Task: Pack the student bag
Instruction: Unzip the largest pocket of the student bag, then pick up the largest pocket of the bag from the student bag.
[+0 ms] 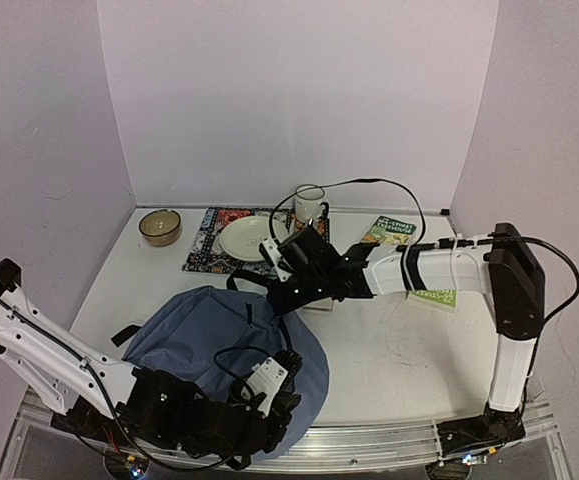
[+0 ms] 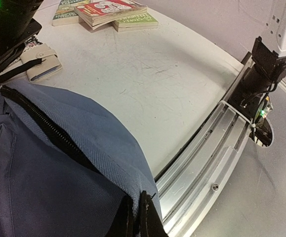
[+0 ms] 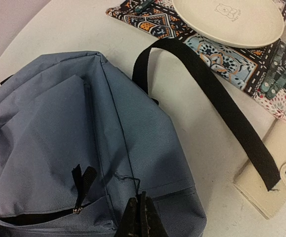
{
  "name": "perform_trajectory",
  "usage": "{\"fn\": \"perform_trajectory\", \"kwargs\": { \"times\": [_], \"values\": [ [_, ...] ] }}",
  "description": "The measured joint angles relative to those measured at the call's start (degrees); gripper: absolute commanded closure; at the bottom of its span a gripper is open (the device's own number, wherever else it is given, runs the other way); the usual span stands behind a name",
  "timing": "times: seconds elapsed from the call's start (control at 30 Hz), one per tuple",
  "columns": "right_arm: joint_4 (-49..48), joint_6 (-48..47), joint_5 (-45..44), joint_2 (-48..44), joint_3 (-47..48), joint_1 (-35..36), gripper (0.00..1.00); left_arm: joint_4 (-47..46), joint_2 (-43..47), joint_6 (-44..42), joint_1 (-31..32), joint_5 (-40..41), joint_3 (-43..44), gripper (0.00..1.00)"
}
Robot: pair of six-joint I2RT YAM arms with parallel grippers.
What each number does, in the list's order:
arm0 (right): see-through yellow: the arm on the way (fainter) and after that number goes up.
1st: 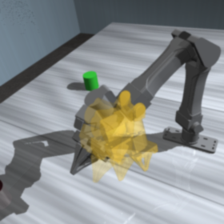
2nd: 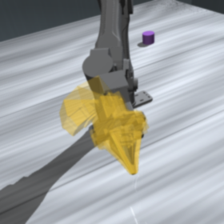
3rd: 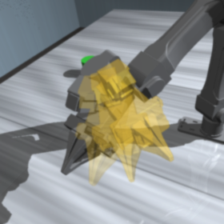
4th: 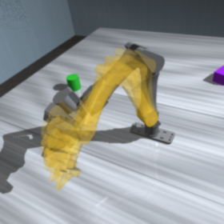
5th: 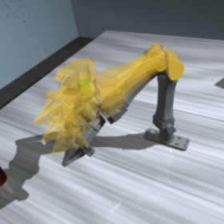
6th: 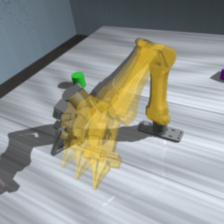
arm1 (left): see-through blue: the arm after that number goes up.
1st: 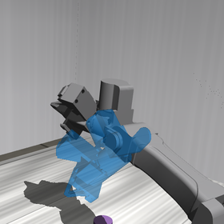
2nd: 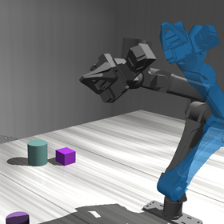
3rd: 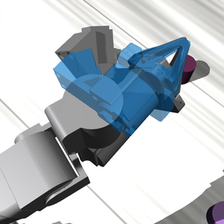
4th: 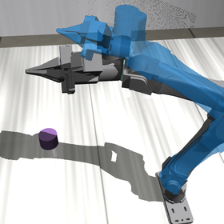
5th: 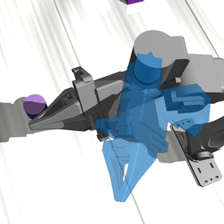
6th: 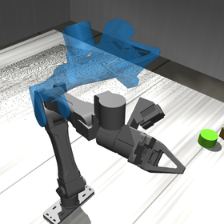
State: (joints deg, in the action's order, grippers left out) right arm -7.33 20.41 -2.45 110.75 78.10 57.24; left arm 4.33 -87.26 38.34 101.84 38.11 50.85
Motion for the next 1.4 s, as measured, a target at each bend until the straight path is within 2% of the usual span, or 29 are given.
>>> {"fn": "perform_trajectory", "kwargs": {
  "times": [0.07,0.27,0.4,0.5,0.63,0.87,1.07,1.4],
  "values": [
    [-0.2,-0.3,1.3,0.1,0.4,-0.3,0.95,0.2,0.0,1.4,0.4,1.9,0.0,1.0],
    [-1.6,-1.0,2.7,-2.3,-1.0,-1.4,0.59,0.2,-0.1,6.8,0.3,6.6,0.0,1.0],
    [-1.0,-0.6,0.8,-10.2,-5.3,-1.8,0.49,0.1,-1.0,9.8,-2.7,6.7,0.6,0.98],
    [-1.1,1.1,-1.3,-18.6,-9.9,-1.8,0.46,-0.3,-2.6,11.2,-6.1,6.4,1.8,0.92],
    [-1.3,4.4,-2.7,-26.8,-16.6,-1.8,0.44,-0.3,-5.9,11.3,-9.5,5.7,4.7,0.65],
    [-1.3,11.9,-2.3,-34.5,-29.8,-1.8,0.36,-1.2,-10.0,9.6,-12.5,3.5,10.2,0.45],
    [-2.0,16.9,0.8,-39.2,-35.4,-1.8,0.27,-1.2,-7.2,11.3,-17.7,0.8,7.4,0.42],
    [-8.9,23.7,10.3,-36.4,-36.3,-1.2,0.26,1.8,-1.7,13.8,-21.0,-3.9,3.4,0.39]
  ]
}}
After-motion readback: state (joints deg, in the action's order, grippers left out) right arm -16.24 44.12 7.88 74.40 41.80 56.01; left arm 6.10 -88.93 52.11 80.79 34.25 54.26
